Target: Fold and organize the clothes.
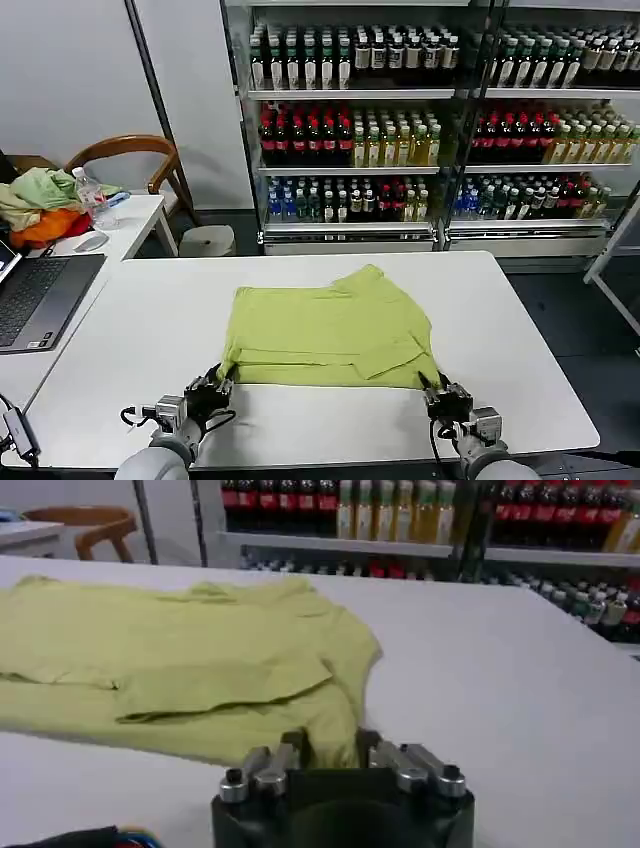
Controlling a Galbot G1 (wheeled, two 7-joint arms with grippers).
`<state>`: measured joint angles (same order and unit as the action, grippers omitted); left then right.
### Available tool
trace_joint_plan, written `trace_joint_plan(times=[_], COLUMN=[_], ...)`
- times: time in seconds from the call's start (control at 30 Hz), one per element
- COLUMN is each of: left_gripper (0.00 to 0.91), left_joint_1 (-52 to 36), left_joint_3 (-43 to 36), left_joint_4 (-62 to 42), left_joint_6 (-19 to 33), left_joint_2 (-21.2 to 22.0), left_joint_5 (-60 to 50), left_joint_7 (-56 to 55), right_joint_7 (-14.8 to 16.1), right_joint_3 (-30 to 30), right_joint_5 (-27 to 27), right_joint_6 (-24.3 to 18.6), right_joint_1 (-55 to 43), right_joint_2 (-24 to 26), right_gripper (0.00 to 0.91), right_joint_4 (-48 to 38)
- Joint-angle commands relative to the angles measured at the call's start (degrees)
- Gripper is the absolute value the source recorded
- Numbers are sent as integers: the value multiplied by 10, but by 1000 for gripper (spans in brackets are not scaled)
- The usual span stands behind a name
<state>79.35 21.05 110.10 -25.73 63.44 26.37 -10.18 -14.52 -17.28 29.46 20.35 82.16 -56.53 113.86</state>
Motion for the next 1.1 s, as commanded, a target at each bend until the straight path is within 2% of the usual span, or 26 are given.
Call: trace_joint_plan(times=[0.03, 0.3, 0.53, 0.7, 1.1], left_gripper=[20, 20, 30, 30, 40], left_joint_1=[1, 68, 151, 201, 254], left_joint_3=[-1, 11, 42, 55, 71], left_joint_4=[-4, 51, 112, 133, 163], left_joint_6=[-7, -2, 15, 26, 34], left_joint_2=[1, -9, -25, -30, -34], left_joint_5=[-7, -24, -38, -46, -52], left_joint_7=[5, 9, 15, 13, 9], right_joint_7=[-2, 2, 9, 9, 8], right_joint_3=[1, -11, -30, -48, -65], right_joint_5=[2, -14, -72, -72, -81], right_joint_6=[4, -1, -28, -32, -38], right_joint_1=[0, 47, 140, 189, 221], right_joint_2=[-2, 8, 20, 20, 16], right_gripper=[0, 0, 0, 0, 0], right_joint_4=[0, 47, 99, 118, 127])
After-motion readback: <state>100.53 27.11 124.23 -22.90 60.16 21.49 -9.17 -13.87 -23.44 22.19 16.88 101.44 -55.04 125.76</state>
